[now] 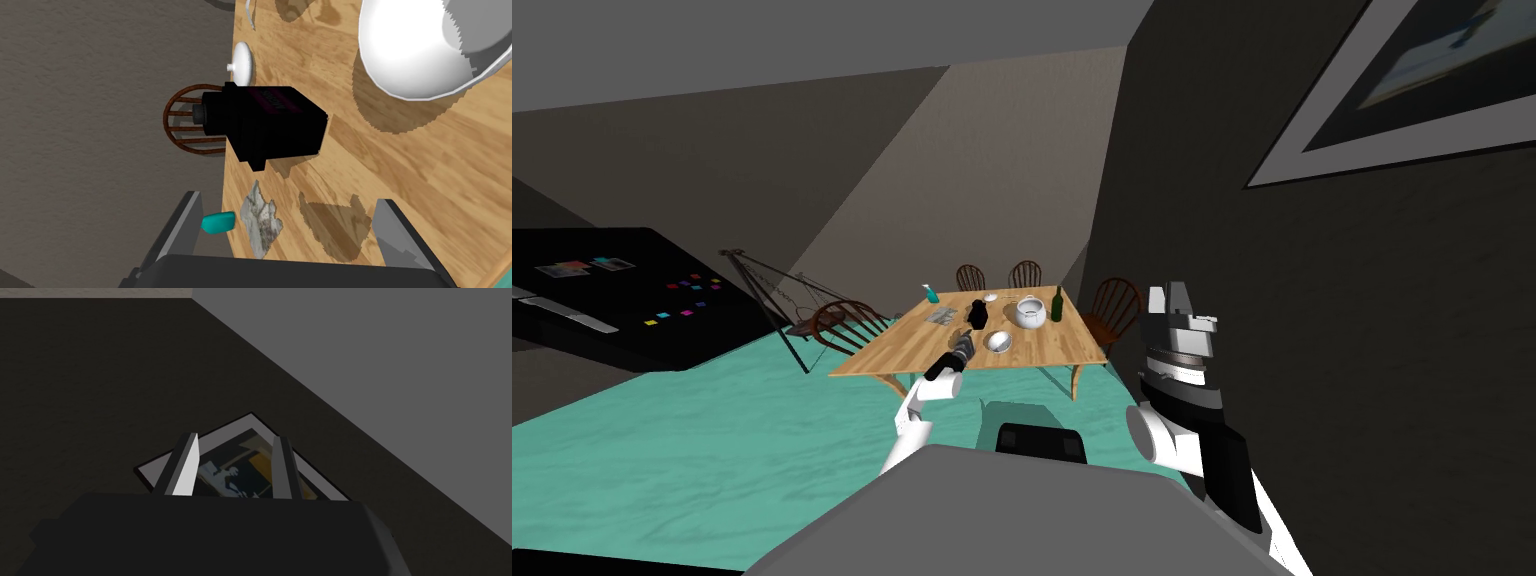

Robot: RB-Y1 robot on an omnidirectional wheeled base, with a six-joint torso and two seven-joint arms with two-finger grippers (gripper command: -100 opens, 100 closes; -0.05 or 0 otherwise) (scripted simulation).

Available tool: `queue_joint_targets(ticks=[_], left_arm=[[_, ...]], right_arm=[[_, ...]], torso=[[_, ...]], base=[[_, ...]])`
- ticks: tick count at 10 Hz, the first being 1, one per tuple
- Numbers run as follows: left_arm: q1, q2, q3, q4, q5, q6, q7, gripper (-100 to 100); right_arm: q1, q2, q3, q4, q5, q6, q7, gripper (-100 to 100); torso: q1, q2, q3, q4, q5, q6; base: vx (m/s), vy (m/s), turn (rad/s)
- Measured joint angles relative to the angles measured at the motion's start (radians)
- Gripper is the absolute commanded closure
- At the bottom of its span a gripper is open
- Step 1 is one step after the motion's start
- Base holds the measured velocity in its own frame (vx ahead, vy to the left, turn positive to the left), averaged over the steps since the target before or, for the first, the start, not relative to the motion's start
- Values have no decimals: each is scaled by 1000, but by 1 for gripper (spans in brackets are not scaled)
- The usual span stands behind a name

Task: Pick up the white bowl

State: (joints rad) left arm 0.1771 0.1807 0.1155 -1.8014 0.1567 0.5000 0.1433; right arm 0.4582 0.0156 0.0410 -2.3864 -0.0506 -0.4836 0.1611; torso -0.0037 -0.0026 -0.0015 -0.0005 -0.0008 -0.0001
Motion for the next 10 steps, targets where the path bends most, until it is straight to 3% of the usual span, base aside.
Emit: queue_joint_targets(ticks=[3,5,10], left_arm=[[-23,-3,15,25,-9,85,2,-100],[-55,2,29,73,-13,142,4,-100],[-82,4,51,123,-22,262,5,-100]], right_arm=[[0,0,0,0,0,0,0,0],[0,0,0,0,0,0,0,0],[0,0,0,0,0,0,0,0]], torso=[[-1,-1,0,0,0,0],[-3,-2,-1,0,-1,0],[-1,0,0,0,0,0]], base=[[52,-83,-19],[62,-89,-9],[37,-64,-10]])
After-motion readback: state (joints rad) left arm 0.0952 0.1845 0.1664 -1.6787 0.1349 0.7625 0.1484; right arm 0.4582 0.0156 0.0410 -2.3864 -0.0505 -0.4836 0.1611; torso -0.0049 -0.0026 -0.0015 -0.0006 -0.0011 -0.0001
